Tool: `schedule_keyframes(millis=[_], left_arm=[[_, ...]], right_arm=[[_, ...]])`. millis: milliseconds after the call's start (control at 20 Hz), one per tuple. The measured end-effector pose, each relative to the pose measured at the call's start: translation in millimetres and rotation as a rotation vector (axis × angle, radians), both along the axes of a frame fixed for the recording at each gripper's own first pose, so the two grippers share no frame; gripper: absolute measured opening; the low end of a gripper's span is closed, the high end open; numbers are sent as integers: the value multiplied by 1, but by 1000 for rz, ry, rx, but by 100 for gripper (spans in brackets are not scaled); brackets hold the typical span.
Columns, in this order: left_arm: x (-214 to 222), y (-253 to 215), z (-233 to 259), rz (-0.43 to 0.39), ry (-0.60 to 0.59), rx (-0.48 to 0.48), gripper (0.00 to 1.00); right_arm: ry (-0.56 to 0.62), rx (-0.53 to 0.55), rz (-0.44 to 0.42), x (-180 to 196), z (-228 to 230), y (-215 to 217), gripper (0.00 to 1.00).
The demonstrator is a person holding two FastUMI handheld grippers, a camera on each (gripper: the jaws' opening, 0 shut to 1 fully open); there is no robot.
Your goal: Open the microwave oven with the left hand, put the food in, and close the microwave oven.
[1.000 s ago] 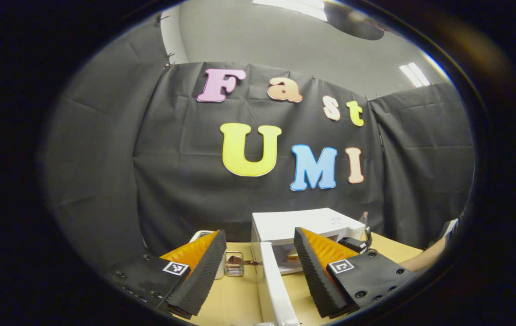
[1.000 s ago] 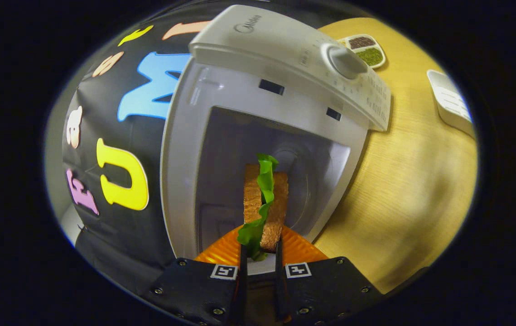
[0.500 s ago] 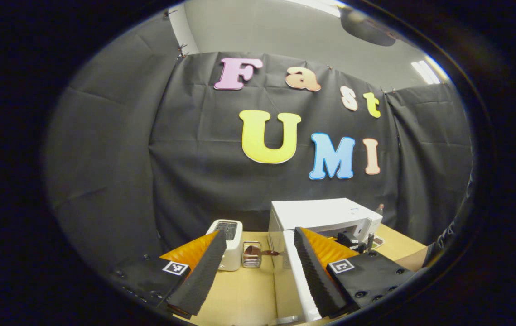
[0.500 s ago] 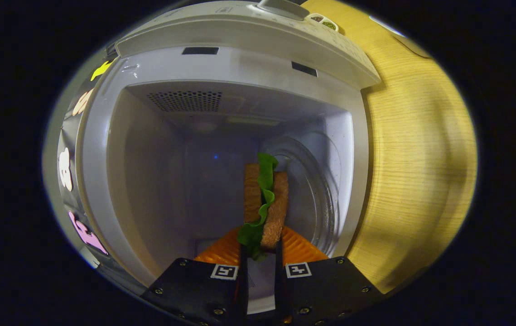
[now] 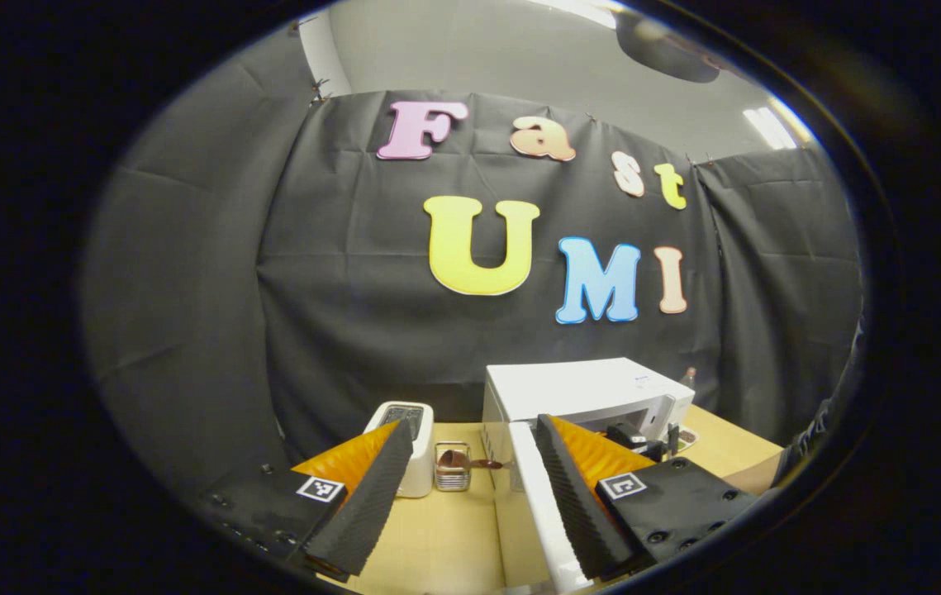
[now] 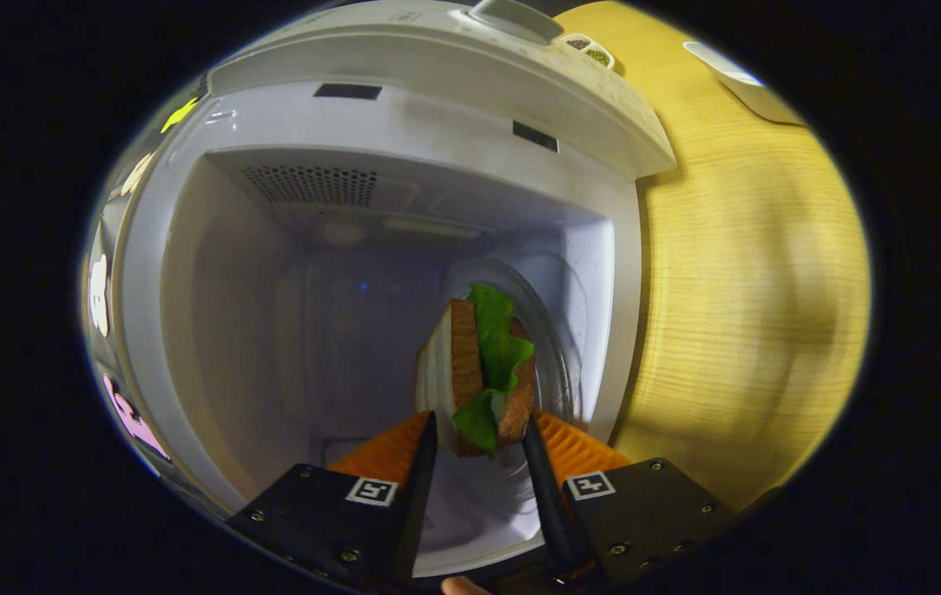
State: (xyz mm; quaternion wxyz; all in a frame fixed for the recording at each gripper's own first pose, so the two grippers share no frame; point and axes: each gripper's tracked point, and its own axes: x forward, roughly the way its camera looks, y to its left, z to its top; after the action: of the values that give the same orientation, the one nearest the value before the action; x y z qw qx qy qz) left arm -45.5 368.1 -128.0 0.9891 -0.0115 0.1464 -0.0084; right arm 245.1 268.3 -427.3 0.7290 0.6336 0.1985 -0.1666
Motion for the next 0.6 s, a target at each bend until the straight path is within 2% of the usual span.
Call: schedule_keyframes(millis=[100, 350, 600], left_arm=[[4, -6, 4, -7, -14, -18, 96], [12, -31, 5, -49, -31, -38, 96], [17, -59, 8, -88, -51, -74, 96]], right_arm=[[16, -58, 43, -13, 4, -4, 66], [10, -249, 178, -47, 30, -14, 66], [-67, -466, 339, -86, 83, -23, 66]])
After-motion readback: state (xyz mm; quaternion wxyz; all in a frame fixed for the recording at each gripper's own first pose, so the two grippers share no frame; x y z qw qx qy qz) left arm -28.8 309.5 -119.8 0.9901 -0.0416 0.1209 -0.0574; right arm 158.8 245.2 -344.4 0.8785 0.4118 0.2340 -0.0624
